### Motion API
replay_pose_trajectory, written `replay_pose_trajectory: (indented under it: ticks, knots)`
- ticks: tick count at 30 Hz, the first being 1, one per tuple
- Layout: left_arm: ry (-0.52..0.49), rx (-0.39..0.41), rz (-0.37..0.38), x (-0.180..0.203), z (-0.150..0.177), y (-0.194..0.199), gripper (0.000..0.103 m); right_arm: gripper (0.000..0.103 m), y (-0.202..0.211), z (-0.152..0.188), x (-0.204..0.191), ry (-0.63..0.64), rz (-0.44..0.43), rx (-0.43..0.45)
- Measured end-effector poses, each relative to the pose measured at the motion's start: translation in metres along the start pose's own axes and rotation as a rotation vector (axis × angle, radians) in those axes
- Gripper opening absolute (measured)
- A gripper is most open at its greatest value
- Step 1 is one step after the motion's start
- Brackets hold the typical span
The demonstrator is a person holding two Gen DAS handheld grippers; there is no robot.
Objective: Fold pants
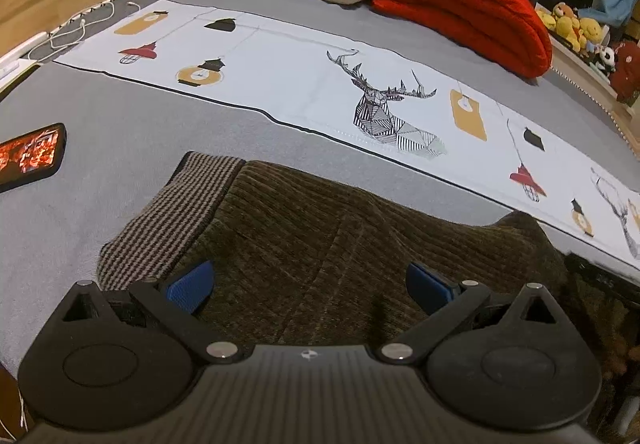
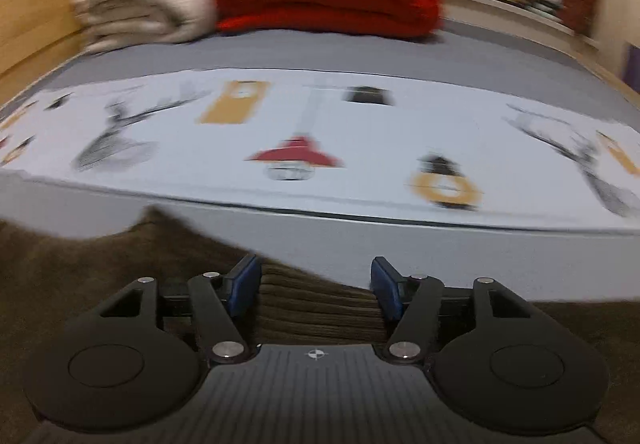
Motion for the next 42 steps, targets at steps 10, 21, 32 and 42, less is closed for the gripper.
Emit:
replay_pose_trajectory:
  ticks: [10, 21, 32, 42]
  knots:
    - [0.002, 0.017, -0.006, 0.010, 0.004, 0.016, 0.103, 0.065, 0.064, 0.030, 0.099, -0.161, 0.131, -0.010]
    - [-0.236, 0.036, 0.056, 0.099, 0.072, 0.035, 0.103, 0.076, 0.131, 0.132, 0.157, 0.021, 0.068, -0.160]
    - [-0.302, 0.024, -0.065, 0.095, 0.128, 0.032, 0.103, 0.083, 0.191, 0.177, 0.353, -0.327, 0.387, -0.141]
    - [-0.187, 0.080, 0.031, 0.129, 0.119, 0.081, 0.103, 0.084, 0.264, 0.207, 0.437, -1.032, 0.377, 0.183]
Point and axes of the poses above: each gripper's, at about its wrist camera, not at the fingertips, and y roughly against the way its jaws point, x to its right, z to its underside, the point moved 8 cm from there along -y, roughly the way its jaws point, and after that the axes turned 4 degrees about y, right-handed, at the moved point
